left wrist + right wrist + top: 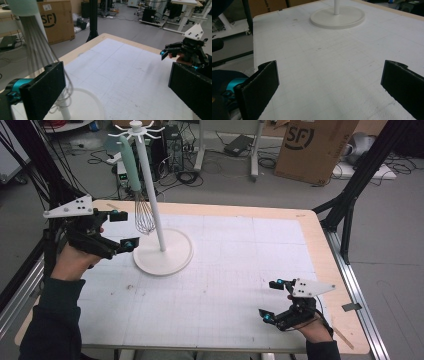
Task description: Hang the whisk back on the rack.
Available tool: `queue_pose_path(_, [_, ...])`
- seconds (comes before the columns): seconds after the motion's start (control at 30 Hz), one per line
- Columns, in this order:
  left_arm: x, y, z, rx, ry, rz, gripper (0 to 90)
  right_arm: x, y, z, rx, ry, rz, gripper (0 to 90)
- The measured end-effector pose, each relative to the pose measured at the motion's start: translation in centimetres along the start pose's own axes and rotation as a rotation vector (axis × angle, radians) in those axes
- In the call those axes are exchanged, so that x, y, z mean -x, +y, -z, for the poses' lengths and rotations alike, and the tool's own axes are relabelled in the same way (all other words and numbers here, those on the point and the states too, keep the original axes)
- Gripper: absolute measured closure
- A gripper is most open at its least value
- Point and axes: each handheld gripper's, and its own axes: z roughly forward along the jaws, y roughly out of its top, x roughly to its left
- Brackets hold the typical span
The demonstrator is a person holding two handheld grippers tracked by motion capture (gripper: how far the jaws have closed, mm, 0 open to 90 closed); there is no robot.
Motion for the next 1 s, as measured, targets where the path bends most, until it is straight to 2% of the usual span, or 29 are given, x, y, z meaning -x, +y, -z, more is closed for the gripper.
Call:
queue_pose_path(0.3, [1.1, -2.2, -0.2, 0.012, -0.019, 0.004, 1.7, 0.0, 0.8, -0.2, 0.026, -0.031, -0.001, 0.5])
queue_pose_path(0.4, [1.5, -2.8, -0.5, 0.012, -0.024, 0.001, 1.7, 0.0, 1.0, -0.4, 0.032, -0.045, -0.018, 0.5])
queue_pose_path(0.67, [2.6, -4.8, -1.0, -0.003, -0.051, -0.003, 1.6, -0.3, 1.3, -0.4, 0.073, -0.046, -0.032, 0.5])
queue_pose_path(0.83, [2.9, -6.1, -1.3, -0.003, -0.059, 0.006, 1.7, -0.7, 1.5, -0.3, 0.084, -0.049, -0.03, 0.5])
queue_pose_path(1.0, [3.2, -7.4, -1.7, -0.006, -0.061, 0.009, 1.7, -0.6, 1.5, 0.0, 0.119, -0.063, -0.03, 0.5])
